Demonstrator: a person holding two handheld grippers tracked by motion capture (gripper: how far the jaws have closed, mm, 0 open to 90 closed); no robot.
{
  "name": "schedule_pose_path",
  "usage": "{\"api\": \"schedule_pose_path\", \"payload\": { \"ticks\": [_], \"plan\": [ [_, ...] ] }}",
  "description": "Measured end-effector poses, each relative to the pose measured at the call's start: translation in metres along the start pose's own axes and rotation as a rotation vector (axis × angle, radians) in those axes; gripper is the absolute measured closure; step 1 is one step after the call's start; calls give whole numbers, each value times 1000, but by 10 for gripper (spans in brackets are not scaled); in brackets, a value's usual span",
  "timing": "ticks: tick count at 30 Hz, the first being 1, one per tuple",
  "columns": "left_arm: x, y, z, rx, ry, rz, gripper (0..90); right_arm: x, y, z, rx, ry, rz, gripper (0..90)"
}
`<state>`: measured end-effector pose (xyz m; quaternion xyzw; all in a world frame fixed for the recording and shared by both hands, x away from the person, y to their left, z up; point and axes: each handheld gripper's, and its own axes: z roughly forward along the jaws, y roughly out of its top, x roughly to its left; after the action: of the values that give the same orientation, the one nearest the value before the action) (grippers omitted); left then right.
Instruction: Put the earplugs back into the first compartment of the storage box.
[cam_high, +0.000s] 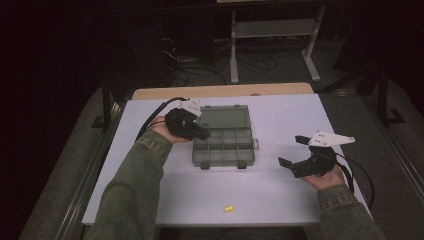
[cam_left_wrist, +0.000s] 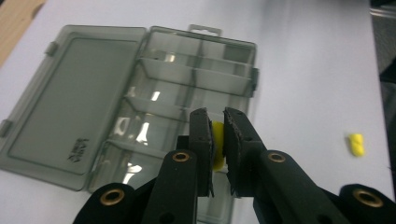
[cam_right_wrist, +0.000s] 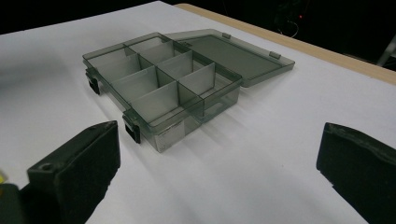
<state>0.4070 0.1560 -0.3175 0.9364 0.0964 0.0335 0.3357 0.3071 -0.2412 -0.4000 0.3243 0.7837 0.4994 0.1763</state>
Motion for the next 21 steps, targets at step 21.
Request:
{"api": "schedule_pose_path", "payload": {
  "ticks": [21],
  "plan": [
    [44,-31,27,32,96,-140,818,0,-1,0,1,2,2,0]
  ]
}}
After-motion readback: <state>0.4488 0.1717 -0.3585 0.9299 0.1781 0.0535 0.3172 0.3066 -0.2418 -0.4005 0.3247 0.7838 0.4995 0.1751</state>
